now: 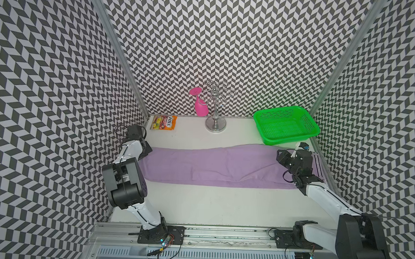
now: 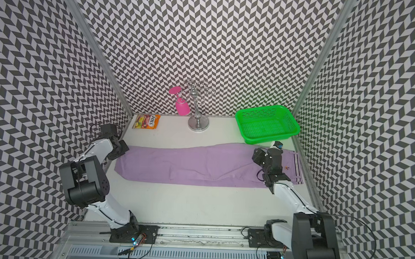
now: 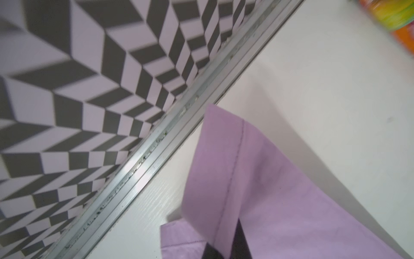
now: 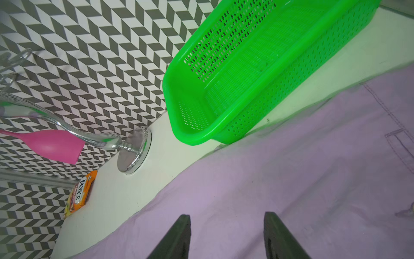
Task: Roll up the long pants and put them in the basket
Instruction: Fold the long pant at the center of the board.
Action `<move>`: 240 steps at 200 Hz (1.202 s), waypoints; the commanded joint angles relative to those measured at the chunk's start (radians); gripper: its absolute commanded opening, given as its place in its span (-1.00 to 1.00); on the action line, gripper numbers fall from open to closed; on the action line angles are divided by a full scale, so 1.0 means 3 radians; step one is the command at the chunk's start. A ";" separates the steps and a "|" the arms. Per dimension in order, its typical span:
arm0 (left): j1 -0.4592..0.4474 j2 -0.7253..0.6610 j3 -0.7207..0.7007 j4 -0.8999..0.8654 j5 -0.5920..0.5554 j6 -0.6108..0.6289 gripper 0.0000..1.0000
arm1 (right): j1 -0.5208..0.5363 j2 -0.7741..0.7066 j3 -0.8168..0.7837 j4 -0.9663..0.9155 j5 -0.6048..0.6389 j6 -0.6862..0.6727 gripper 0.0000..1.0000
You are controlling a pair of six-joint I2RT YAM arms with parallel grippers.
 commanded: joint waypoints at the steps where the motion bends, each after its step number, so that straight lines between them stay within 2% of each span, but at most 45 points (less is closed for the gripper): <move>1: -0.0054 -0.0138 0.0236 -0.0063 -0.0317 -0.0019 -1.00 | -0.0011 0.0154 0.0085 0.0088 -0.0201 -0.0129 0.10; 19: -0.0011 -0.0136 0.0239 -0.0089 -0.0350 0.0015 -1.00 | -0.0016 0.0187 0.0070 0.0045 -0.0162 -0.0166 0.10; 52: 0.0021 -0.0081 0.0275 -0.0179 -0.0482 0.0022 -1.00 | -0.0064 0.0190 0.0170 -0.0283 0.0207 -0.0103 0.10; 102: 0.0304 0.0082 0.0819 -0.0491 -0.0629 0.0128 -1.00 | -0.0657 0.0234 0.0179 -0.0420 -0.0167 -0.0122 0.02; 126: 0.0275 0.0212 0.1151 -0.0631 -0.0600 0.0222 -1.00 | -0.0508 0.0181 0.0166 -0.0397 -0.0385 -0.0122 -0.02; 144: 0.0263 0.0254 0.1217 -0.0703 -0.0700 0.0246 -1.00 | -0.0196 0.0121 0.0085 -0.0463 -0.0222 -0.0087 0.00; 161: 0.0280 0.0253 0.1165 -0.0692 -0.0774 0.0267 -1.00 | -0.0134 0.0114 -0.0008 -0.0487 -0.0124 -0.0188 0.06; 177: 0.0314 0.0265 0.1153 -0.0701 -0.0836 0.0270 -1.00 | -0.0177 0.0192 0.0034 -0.0658 0.0156 -0.0224 0.12; 206: 0.0334 0.0317 0.1256 -0.0746 -0.0701 0.0275 -1.00 | -0.0494 0.0282 0.0105 -0.0699 0.0000 -0.0263 0.16; 240: 0.0316 0.0298 0.1213 -0.0719 -0.0690 0.0291 -1.00 | -0.0661 0.0197 0.0141 -0.0780 0.0210 -0.0295 0.22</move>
